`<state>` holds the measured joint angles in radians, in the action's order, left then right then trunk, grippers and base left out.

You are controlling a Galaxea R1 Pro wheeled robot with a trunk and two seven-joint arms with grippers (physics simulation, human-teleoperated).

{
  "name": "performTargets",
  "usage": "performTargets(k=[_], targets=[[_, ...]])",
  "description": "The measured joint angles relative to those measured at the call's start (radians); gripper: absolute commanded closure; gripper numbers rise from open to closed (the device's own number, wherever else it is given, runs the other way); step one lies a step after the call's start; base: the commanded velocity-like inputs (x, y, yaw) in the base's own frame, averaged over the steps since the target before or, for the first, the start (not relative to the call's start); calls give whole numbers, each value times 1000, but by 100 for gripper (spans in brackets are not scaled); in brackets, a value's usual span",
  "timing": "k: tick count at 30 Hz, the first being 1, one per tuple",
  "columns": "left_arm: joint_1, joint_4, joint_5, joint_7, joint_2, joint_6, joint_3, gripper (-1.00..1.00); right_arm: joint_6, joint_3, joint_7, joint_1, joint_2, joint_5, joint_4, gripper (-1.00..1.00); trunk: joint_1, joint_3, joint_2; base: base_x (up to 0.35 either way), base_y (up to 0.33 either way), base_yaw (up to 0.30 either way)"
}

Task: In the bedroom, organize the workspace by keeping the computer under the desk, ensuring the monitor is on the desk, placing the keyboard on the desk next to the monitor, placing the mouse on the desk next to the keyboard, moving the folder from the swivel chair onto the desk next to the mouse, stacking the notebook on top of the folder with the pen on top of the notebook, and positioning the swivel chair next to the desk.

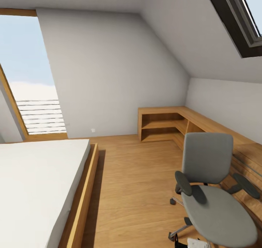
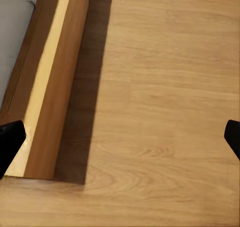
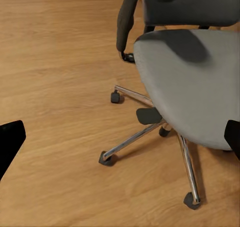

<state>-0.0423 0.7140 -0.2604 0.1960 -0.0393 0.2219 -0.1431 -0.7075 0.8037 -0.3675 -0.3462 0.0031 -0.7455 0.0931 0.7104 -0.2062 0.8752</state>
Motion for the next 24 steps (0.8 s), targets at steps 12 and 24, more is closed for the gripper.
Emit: performTargets(k=[12,24], targets=[[1,6,-2,-5,11,38,1,-100,6,3,4,-3,-1,-5,-4,-100,0,0,0,260,-56,0],[1,11,-3,-3,7,41,-2,-100,1,8,21,-3,2,0,-4,-100,0,0,0,269,-207,16]])
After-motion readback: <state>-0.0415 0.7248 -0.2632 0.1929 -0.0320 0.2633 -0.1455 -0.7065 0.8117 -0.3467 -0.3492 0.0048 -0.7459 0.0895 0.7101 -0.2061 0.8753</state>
